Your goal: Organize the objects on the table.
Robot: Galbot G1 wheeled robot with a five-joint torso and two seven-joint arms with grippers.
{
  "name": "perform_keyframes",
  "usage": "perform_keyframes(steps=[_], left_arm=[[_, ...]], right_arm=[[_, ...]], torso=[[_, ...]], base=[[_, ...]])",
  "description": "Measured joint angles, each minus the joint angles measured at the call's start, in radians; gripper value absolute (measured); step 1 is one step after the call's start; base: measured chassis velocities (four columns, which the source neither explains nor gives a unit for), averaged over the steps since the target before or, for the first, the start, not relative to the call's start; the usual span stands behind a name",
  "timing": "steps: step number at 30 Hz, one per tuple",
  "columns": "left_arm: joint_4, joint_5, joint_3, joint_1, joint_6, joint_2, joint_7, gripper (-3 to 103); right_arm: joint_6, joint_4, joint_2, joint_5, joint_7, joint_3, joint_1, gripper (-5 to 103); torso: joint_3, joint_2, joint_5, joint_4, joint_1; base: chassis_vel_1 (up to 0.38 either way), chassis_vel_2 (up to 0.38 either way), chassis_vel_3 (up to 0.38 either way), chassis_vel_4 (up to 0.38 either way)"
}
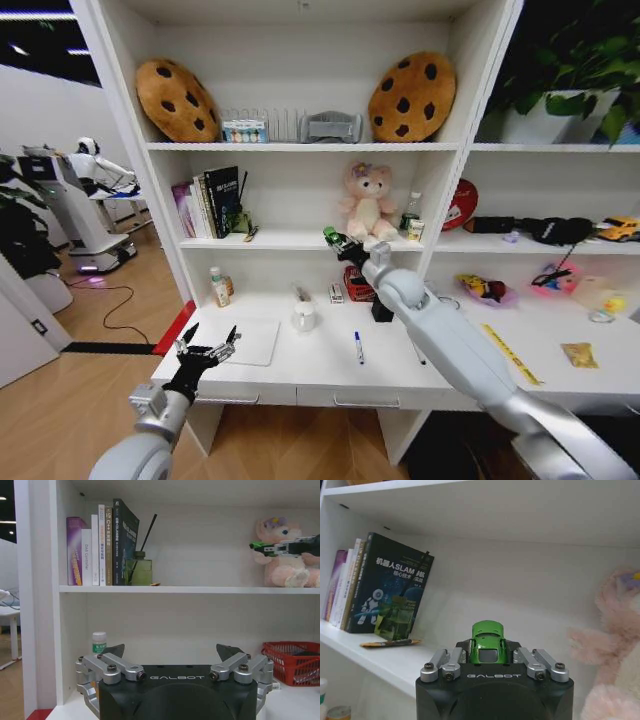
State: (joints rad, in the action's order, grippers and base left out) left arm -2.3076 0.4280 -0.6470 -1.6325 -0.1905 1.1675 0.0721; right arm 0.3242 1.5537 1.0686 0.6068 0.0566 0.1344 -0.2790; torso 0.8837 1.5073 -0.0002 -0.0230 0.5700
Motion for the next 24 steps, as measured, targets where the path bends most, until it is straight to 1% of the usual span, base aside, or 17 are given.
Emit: perform_keyframes(steps=[1, 2, 3, 5, 6, 7, 8, 12, 15, 17, 20, 21, 23, 24], left_arm=[[0.0, 0.0, 0.0, 0.0, 0.0, 0.0, 0.0, 100], [0.0, 0.0, 0.0, 0.0, 0.0, 0.0, 0.0, 100], [0.0, 0.0, 0.0, 0.0, 0.0, 0.0, 0.0, 100], [0.0, 0.0, 0.0, 0.0, 0.0, 0.0, 0.0, 100], [0.0, 0.0, 0.0, 0.0, 0.0, 0.0, 0.0, 100], [0.0, 0.0, 0.0, 0.0, 0.0, 0.0, 0.0, 100], [0.0, 0.0, 0.0, 0.0, 0.0, 0.0, 0.0, 100], [0.0, 0.0, 0.0, 0.0, 0.0, 0.0, 0.0, 100], [0.0, 0.0, 0.0, 0.0, 0.0, 0.0, 0.0, 100], [0.0, 0.0, 0.0, 0.0, 0.0, 0.0, 0.0, 100], [0.0, 0.0, 0.0, 0.0, 0.0, 0.0, 0.0, 100], [0.0, 0.0, 0.0, 0.0, 0.0, 0.0, 0.0, 100], [0.0, 0.0, 0.0, 0.0, 0.0, 0.0, 0.0, 100], [0.0, 0.0, 0.0, 0.0, 0.0, 0.0, 0.0, 100]], right_arm=[[-0.025, -0.09, 0.057, 0.001, 0.0, 0.026, 0.063, 36], [-0.03, -0.119, 0.079, 0.001, -0.003, 0.032, 0.084, 36], [-0.03, -0.119, 0.079, 0.001, -0.003, 0.032, 0.084, 36], [-0.039, -0.229, 0.155, 0.014, -0.022, 0.049, 0.159, 36], [-0.039, -0.229, 0.155, 0.014, -0.022, 0.049, 0.159, 36], [-0.037, -0.349, 0.216, 0.034, -0.029, 0.06, 0.216, 36], [-0.036, -0.392, 0.234, 0.036, -0.026, 0.06, 0.232, 36], [-0.022, -0.473, 0.262, 0.034, -0.005, 0.047, 0.245, 36], [-0.003, -0.482, 0.264, 0.036, 0.015, 0.036, 0.241, 36], [0.028, -0.472, 0.262, 0.064, 0.044, 0.026, 0.231, 36], [0.039, -0.468, 0.262, 0.081, 0.053, 0.023, 0.228, 36], [0.066, -0.463, 0.263, 0.144, 0.082, 0.018, 0.223, 36], [0.081, -0.465, 0.264, 0.191, 0.101, 0.018, 0.219, 36], [0.081, -0.465, 0.264, 0.191, 0.101, 0.018, 0.219, 36]], torso=[[0.0, 0.0, 0.0, -0.0002, 0.0], [0.0, 0.0, 0.0003, -0.0001, 0.0], [0.0, 0.0, 0.0003, -0.0001, 0.0], [0.0, 0.0, -0.0003, 0.0004, 0.0], [0.0, 0.0, -0.0003, 0.0004, 0.0], [0.0, 0.0, 0.0, 0.0, 0.0], [0.0, 0.0, 0.0, 0.0, 0.0], [0.0, 0.0, 0.0003, -0.0003, 0.0], [0.0, 0.0, 0.0002, -0.0005, 0.0], [0.0, 0.0, 0.0003, -0.0006, 0.0], [0.0, 0.0, 0.0004, -0.0005, 0.0], [0.0, 0.0, 0.0002, -0.0004, 0.0], [0.0, 0.0, 0.0003, -0.0002, 0.0], [0.0, 0.0, 0.0003, -0.0002, 0.0]], base=[[0.0, 0.0, 0.0, 0.0], [0.0, 0.0, 0.0, 0.0], [0.0, 0.0, 0.0, 0.0], [0.0, 0.0, 0.0, 0.0], [0.0, 0.0, 0.0, 0.0], [0.0, 0.0, 0.0, 0.0], [0.0, 0.0, 0.0, 0.0], [0.0, 0.0, 0.0, 0.0], [0.0, 0.0, 0.0, 0.0], [0.0, 0.0, 0.0, 0.0], [0.0, 0.0, 0.0, 0.0], [0.0, 0.0, 0.0, 0.0], [0.0, 0.0, 0.0, 0.0], [0.0, 0.0, 0.0, 0.0]])
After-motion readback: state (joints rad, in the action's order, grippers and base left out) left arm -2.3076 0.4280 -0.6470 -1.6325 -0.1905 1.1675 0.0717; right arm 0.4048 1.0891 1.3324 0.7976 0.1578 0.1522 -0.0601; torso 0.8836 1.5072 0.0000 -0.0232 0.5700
